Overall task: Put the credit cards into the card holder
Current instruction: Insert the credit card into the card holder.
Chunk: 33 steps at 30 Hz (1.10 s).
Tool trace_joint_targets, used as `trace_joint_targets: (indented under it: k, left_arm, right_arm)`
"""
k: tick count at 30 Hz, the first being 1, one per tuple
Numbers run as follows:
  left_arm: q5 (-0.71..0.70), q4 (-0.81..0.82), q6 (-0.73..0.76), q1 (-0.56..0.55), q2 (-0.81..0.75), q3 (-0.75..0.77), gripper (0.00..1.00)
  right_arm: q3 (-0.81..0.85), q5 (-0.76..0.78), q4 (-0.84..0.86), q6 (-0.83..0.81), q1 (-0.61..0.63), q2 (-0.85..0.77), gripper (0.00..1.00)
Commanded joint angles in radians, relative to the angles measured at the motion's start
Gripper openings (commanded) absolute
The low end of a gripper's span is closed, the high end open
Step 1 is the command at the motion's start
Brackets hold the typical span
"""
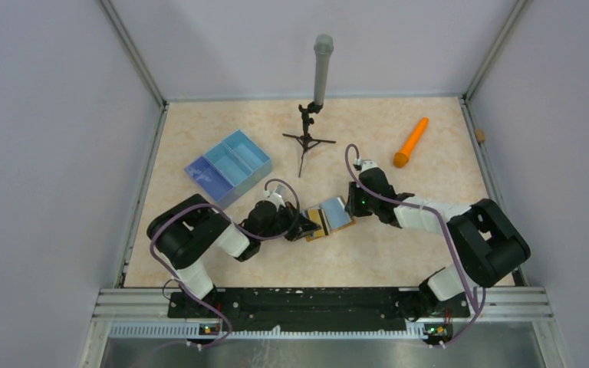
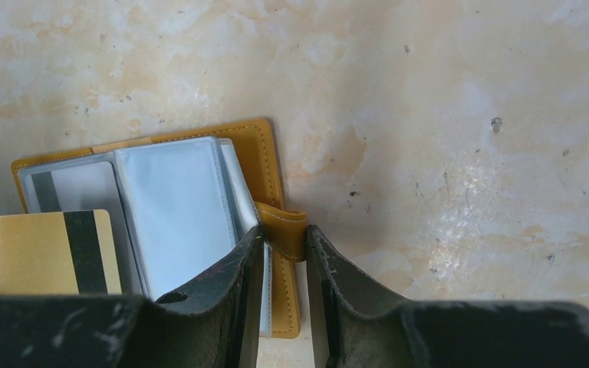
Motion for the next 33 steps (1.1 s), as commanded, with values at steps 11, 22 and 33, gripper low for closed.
trace_joint_targets:
  k: [11,22,33]
  left_arm:
    - [0.023,0.07,-0.014,-0.004,0.051,0.015,0.0]
    - [0.039,0.124,-0.027,-0.003,0.089,0.016,0.0]
    - [0.039,0.306,-0.054,-0.003,0.141,-0.034,0.0]
  right_arm:
    - [0.008,0.047,-0.082,0.002,0.008,0.033,0.25]
    - [0.008,0.054,-0.085,0.001,0.008,0.037,0.25]
    - [0.012,0.05,-0.091,0.004,0.008,0.042,0.24]
